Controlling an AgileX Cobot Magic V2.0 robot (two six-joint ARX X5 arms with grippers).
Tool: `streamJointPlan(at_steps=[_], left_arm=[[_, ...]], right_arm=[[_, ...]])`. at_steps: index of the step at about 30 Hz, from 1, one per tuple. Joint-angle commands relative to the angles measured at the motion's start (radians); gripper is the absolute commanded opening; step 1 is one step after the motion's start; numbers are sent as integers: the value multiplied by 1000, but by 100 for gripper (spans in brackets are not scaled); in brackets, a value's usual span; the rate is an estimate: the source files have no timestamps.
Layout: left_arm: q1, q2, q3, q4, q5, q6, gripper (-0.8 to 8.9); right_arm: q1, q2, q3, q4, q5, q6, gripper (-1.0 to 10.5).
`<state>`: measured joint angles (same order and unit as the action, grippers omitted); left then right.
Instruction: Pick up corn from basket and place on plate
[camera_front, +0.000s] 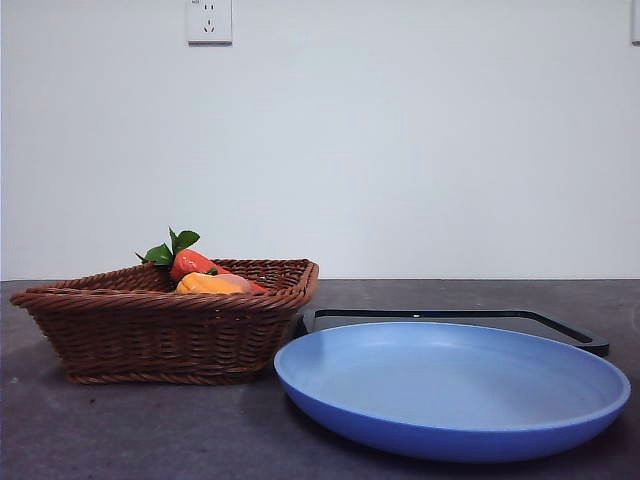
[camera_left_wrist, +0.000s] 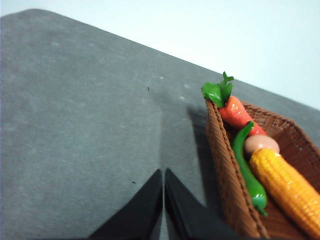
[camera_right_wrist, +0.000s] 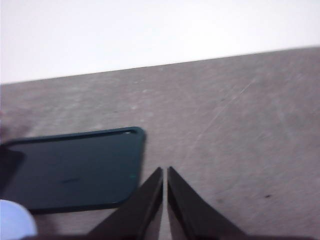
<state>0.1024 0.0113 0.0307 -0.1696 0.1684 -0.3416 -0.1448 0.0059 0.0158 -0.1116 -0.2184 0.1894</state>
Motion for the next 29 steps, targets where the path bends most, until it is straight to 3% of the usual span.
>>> streamJointPlan(at_steps=[1,6,16,22,29], left_arm=[[1,0,-22,8,65,-72,6],[1,0,31,-30,168,-121,6],[1,80,235,-169,237,-126,6],[1,240,388,-264,340,-23,6],[0,451,576,-455,414,168,6]], right_arm=[[-2,-2,0,6,-48,111,1],[-2,-2,38,-10,-73,216,1],[-2,42,235,-158,-107,218,1],[-1,182,396,-279,-178,138,1],[34,411,594,-474,-292,-14,1]])
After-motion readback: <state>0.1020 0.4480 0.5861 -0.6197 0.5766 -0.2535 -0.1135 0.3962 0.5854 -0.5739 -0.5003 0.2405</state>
